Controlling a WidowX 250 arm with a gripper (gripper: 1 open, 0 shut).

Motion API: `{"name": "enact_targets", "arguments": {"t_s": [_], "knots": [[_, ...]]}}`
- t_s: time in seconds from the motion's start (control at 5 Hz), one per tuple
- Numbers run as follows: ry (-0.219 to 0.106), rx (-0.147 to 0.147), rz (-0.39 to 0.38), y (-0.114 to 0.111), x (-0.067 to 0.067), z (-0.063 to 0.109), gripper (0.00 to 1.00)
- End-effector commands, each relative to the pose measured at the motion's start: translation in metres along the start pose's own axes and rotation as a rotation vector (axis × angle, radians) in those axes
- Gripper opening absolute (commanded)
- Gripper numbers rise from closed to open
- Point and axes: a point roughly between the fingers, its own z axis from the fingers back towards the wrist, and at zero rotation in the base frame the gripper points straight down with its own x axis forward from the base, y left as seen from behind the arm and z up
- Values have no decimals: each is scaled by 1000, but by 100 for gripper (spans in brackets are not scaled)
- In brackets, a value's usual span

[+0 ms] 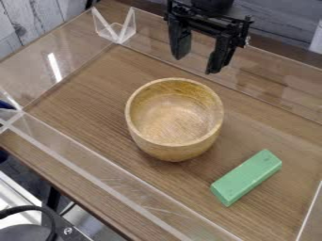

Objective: Put the green block in the brown bowl

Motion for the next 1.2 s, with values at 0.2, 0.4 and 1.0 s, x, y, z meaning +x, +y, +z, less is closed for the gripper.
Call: {"name": "enact_targets", "arguments": {"t_s": [0.2, 0.4, 1.0], "knots": [[11, -10, -138, -39, -21, -9, 100], [4, -10, -218, -68, -29, -18, 100], [13, -29, -359, -114, -36, -46, 100]]}}
